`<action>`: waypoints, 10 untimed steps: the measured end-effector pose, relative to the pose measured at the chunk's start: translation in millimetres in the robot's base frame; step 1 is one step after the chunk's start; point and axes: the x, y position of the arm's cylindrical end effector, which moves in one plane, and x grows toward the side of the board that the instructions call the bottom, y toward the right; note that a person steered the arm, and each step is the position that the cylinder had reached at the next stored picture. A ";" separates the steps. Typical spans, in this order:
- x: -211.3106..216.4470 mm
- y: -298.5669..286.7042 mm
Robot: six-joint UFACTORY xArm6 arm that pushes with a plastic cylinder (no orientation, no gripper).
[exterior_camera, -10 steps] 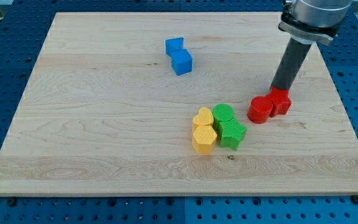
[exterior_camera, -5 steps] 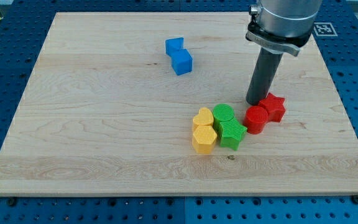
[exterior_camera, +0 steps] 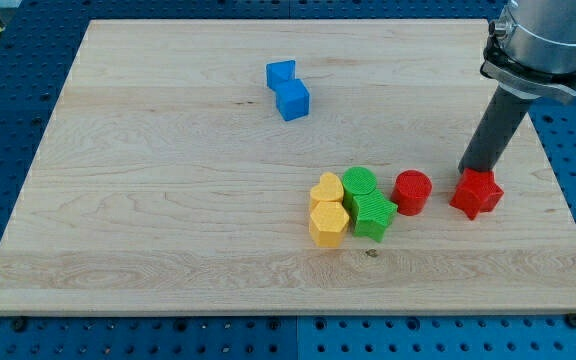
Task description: Push the red blocks to the bottom right
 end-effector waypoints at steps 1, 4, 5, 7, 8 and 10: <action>12.3 -6.6; 30.0 -46.2; 35.2 -68.2; 51.6 -58.4; 48.9 -29.8; 47.8 11.7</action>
